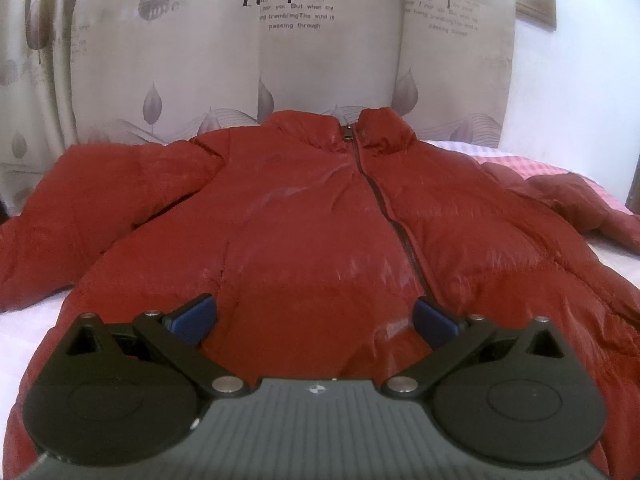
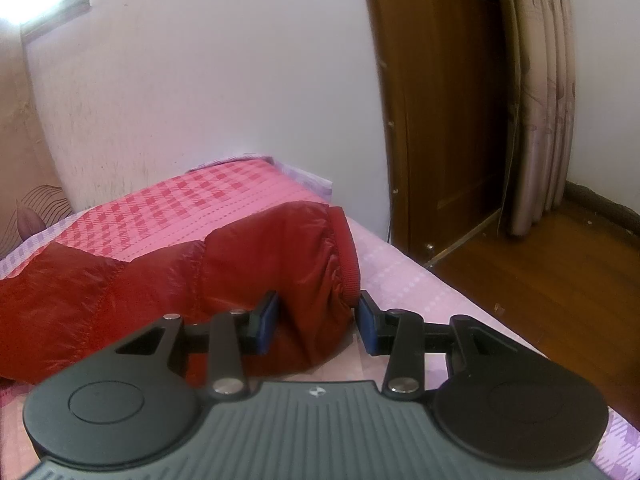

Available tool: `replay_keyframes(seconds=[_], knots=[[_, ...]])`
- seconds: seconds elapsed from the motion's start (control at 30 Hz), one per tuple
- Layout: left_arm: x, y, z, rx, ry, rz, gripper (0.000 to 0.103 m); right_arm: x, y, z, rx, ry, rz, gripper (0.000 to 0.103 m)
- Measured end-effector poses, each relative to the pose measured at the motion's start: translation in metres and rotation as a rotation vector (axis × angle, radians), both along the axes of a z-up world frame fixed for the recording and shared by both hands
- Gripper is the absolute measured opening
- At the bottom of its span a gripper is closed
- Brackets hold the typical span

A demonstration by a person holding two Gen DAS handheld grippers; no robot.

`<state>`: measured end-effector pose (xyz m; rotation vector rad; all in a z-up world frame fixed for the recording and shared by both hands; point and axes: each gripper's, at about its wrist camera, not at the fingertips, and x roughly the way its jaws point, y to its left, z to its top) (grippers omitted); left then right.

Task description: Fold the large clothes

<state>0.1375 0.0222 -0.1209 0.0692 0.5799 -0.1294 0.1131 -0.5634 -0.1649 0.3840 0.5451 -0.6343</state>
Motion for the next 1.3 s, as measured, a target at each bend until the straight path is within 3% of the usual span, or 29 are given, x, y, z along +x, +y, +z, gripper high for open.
replay_keyframes(seconds=[0.2, 0.33, 0.43, 0.53, 0.77, 0.93, 1.13, 1.3], knots=[[-0.002, 0.003, 0.011, -0.041, 0.011, 0.014, 0.103, -0.001, -0.008, -0.002, 0.057, -0.007, -0.001, 0.039], [-0.017, 0.021, 0.033, -0.111, -0.030, 0.029, 0.103, -0.005, -0.028, 0.001, 0.186, -0.030, -0.006, 0.031], [-0.030, 0.036, 0.049, -0.084, -0.089, 0.036, 0.103, -0.011, -0.046, 0.009, 0.347, -0.088, -0.028, 0.021], [-0.041, 0.053, 0.060, -0.071, -0.123, 0.047, 0.103, -0.013, -0.045, 0.031, 0.397, -0.164, -0.025, 0.020], [-0.051, 0.098, 0.074, -0.139, -0.125, 0.105, 0.103, 0.012, 0.009, 0.101, 0.435, -0.344, 0.123, 0.019], [-0.056, 0.123, 0.071, -0.189, -0.111, 0.136, 0.103, 0.044, 0.075, 0.148, 0.379, -0.376, 0.295, 0.018], [-0.060, 0.143, 0.064, -0.225, -0.077, 0.151, 0.103, 0.065, 0.133, 0.174, 0.382, -0.398, 0.419, 0.018], [-0.059, 0.153, 0.060, -0.257, -0.063, 0.168, 0.103, 0.084, 0.171, 0.184, 0.447, -0.412, 0.500, 0.017]])
